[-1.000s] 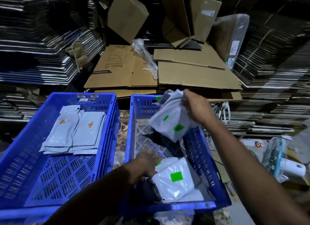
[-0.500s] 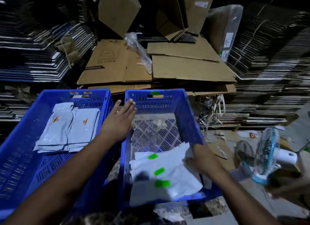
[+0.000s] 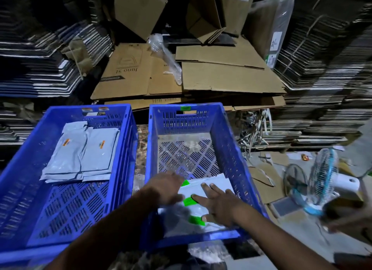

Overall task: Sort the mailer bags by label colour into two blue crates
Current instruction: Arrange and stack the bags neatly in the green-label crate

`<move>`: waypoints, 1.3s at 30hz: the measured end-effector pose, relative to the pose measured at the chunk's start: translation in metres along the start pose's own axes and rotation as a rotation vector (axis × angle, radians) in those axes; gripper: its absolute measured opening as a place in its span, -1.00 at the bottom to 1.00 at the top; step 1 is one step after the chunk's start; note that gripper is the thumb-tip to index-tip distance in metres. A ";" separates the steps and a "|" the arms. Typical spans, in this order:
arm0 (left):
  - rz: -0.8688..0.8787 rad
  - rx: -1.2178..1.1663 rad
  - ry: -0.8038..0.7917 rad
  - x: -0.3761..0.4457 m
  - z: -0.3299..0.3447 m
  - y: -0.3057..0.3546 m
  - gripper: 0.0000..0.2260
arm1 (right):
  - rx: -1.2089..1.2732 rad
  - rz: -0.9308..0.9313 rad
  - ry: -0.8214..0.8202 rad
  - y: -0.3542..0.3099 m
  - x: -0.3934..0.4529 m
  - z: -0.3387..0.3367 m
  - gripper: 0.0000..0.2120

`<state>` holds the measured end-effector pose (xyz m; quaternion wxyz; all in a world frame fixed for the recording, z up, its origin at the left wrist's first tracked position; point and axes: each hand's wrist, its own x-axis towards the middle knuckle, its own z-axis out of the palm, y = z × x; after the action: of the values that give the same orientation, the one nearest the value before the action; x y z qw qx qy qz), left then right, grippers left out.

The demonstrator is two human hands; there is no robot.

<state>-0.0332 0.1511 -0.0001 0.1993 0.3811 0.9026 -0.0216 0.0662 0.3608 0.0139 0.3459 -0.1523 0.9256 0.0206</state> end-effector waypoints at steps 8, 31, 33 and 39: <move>0.027 -0.077 0.096 -0.001 0.019 0.016 -0.48 | 0.231 -0.045 0.229 0.027 0.018 -0.010 -0.45; -0.317 -1.957 0.552 0.017 -0.025 0.026 -0.86 | 1.322 0.005 0.829 0.010 0.033 -0.030 -0.32; -0.386 -1.983 0.608 0.022 -0.029 0.022 -0.81 | 1.224 -0.021 0.829 0.012 0.036 -0.032 -0.31; -0.512 -1.757 0.712 0.042 -0.036 0.005 -0.66 | 1.092 -0.248 0.695 0.023 0.053 -0.051 -0.36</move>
<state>-0.0688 0.1900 0.0176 0.1172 -0.1257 0.6602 0.7312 -0.0103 0.3616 0.0169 0.0541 -0.0579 0.8363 -0.5425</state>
